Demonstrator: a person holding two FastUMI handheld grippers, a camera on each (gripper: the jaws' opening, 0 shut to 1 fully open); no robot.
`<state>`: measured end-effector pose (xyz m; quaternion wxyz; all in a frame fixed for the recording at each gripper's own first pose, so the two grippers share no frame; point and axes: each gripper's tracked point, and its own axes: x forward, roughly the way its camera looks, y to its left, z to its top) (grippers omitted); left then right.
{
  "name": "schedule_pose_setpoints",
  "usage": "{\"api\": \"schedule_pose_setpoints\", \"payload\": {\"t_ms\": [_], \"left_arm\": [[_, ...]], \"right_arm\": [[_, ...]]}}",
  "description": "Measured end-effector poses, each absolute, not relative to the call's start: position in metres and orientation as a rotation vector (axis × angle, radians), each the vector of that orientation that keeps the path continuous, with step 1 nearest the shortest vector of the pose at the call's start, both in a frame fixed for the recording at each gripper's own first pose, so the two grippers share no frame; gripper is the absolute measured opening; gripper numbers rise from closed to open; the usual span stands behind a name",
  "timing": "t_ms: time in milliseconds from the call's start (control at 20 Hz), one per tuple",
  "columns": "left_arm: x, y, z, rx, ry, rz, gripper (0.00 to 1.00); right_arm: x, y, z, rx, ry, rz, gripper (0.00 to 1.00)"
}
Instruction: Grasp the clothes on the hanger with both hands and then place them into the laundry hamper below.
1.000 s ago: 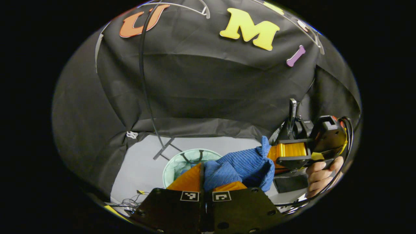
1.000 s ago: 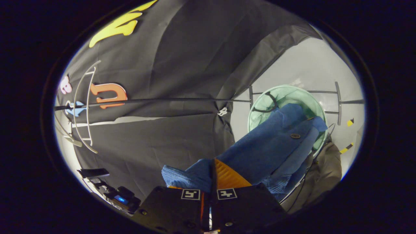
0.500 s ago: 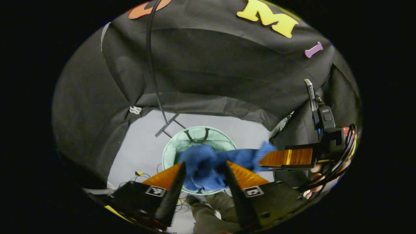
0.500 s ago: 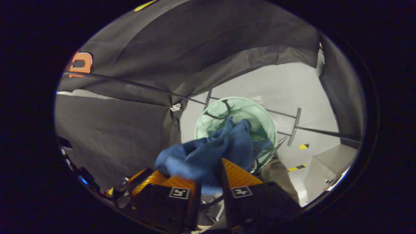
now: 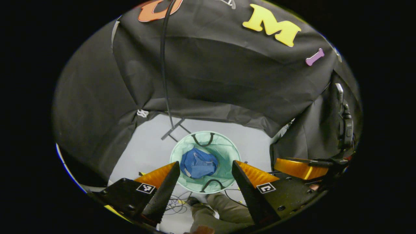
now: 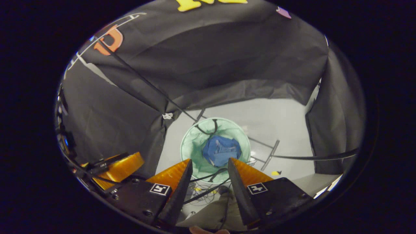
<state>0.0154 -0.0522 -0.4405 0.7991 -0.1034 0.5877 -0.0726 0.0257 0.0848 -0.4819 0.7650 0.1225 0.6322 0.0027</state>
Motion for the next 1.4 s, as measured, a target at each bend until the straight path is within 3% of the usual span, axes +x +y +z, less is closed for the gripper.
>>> {"api": "schedule_pose_setpoints", "payload": {"t_ms": [450,650,1150,1350,1400], "left_arm": [[0.028,-0.036,-0.328,-0.143,0.91,-0.192,0.97],[0.032,-0.04,-0.252,-0.146,0.742,-0.197,0.97],[-0.008,-0.04,-0.053,-0.073,0.332,-0.05,0.98],[-0.047,-0.049,0.018,-0.061,0.198,-0.013,0.95],[-0.058,-0.049,0.036,-0.06,0.165,-0.004,0.94]], "right_arm": [[-0.007,0.054,-0.34,0.082,0.884,-0.097,0.73],[-0.011,0.03,-0.248,0.012,0.712,-0.112,0.76],[-0.036,-0.025,-0.06,-0.08,0.324,-0.047,0.77],[-0.055,-0.04,-0.004,-0.071,0.19,0.0,1.0],[-0.058,-0.04,0.007,-0.063,0.166,0.018,1.0]]}}
